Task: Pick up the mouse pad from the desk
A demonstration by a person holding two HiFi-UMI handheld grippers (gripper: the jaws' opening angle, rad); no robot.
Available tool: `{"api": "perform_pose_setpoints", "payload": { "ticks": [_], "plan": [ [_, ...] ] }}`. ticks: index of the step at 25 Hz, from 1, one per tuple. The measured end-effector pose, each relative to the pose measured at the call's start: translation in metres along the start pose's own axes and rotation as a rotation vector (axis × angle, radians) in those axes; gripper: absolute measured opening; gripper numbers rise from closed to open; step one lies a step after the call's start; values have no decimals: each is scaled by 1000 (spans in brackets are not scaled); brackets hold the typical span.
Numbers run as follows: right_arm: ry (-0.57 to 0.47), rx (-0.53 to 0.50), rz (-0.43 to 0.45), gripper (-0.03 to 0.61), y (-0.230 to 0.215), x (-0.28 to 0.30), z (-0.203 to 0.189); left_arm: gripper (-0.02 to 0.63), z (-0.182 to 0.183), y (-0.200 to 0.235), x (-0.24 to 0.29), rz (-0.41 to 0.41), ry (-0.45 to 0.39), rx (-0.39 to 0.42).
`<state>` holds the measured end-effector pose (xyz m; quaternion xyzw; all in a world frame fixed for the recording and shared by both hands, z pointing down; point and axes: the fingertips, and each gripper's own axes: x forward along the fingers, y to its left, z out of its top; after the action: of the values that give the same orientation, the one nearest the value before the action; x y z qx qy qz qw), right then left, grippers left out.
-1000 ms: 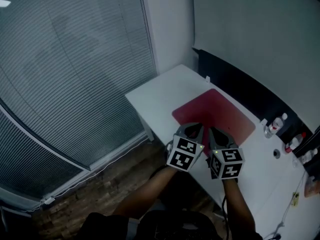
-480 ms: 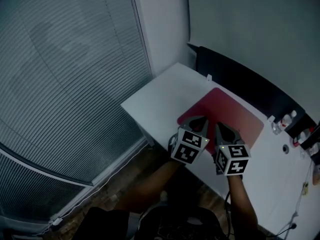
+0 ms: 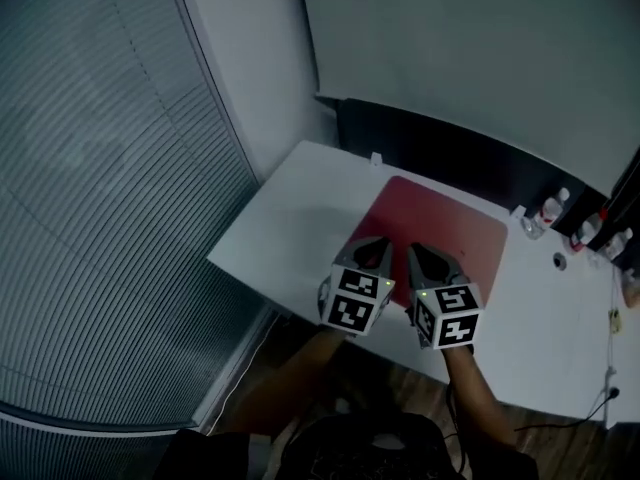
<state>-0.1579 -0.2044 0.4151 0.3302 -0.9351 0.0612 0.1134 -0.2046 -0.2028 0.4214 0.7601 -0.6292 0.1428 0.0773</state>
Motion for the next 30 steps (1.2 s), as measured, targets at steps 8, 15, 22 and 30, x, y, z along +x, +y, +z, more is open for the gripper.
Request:
{"api": "perform_pose_setpoints", "payload": {
  "ticks": [8, 15, 22, 30],
  "plan": [
    [5, 53, -143, 5, -17, 2, -10, 5, -8, -5, 22, -134, 8, 20],
    [30, 85, -199, 5, -46, 4, -34, 5, -21, -22, 57, -199, 16, 16],
    [32, 122, -208, 5, -96, 4, -44, 5, -26, -47, 98, -211, 66, 18],
    [35, 155, -196, 5, -149, 8, -51, 5, -19, -68, 143, -210, 99, 44]
  ]
}}
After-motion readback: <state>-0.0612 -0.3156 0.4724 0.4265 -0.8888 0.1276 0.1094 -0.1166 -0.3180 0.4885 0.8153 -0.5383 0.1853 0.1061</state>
